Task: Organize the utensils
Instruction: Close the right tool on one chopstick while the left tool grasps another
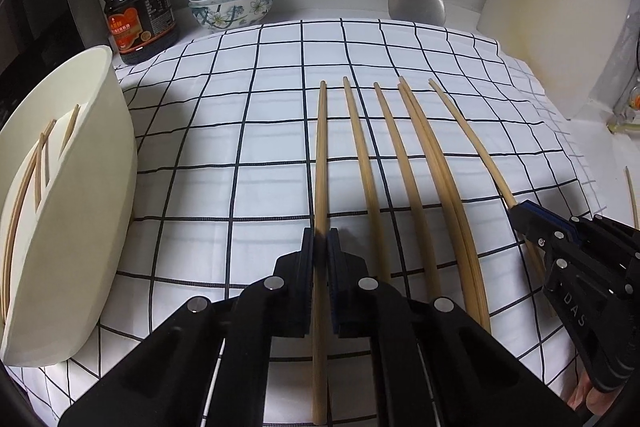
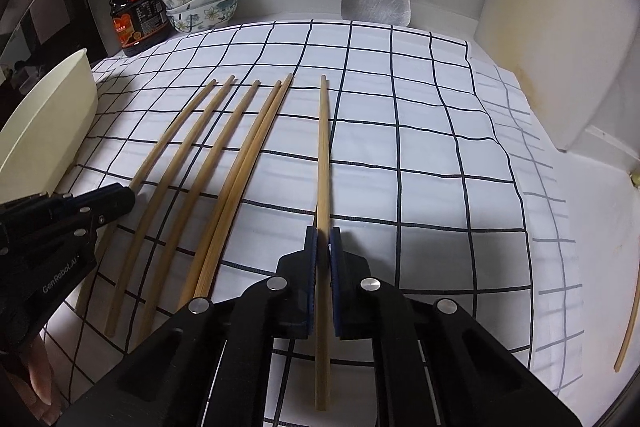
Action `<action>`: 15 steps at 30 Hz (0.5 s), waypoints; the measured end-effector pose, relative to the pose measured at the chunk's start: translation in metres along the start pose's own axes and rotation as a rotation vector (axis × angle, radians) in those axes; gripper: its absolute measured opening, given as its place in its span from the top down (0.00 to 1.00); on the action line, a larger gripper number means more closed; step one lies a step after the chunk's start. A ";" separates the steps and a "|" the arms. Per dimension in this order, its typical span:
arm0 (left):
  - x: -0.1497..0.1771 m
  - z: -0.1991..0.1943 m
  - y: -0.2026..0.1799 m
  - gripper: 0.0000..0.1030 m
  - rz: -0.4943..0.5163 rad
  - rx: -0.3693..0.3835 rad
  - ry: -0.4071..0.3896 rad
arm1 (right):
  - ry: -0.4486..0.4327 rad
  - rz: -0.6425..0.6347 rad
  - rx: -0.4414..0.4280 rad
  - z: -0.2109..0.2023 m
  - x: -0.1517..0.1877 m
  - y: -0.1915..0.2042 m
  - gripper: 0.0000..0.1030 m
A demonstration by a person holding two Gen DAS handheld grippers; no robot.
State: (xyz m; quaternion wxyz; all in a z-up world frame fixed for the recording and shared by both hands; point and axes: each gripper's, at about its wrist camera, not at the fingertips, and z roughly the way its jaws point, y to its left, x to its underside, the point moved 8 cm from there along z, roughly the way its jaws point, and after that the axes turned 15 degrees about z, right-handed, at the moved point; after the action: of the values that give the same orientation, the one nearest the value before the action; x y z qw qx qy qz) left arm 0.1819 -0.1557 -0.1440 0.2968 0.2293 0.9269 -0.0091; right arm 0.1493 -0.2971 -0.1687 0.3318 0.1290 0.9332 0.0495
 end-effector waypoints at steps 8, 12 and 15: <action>0.005 -0.004 0.001 0.93 -0.015 0.047 0.002 | -0.008 0.046 -0.024 -0.005 -0.004 -0.005 0.94; 0.004 -0.009 0.002 0.93 -0.021 0.061 -0.009 | -0.014 0.066 -0.043 -0.009 -0.006 -0.008 0.94; 0.002 -0.017 0.002 0.93 -0.023 0.075 -0.029 | -0.019 0.089 -0.065 -0.013 -0.009 -0.009 0.94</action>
State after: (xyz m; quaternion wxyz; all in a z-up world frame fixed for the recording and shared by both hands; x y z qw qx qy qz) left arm 0.1717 -0.1499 -0.1308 0.3011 0.2296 0.9242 -0.0505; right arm 0.1460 -0.3086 -0.1548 0.3422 0.1599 0.9212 0.0931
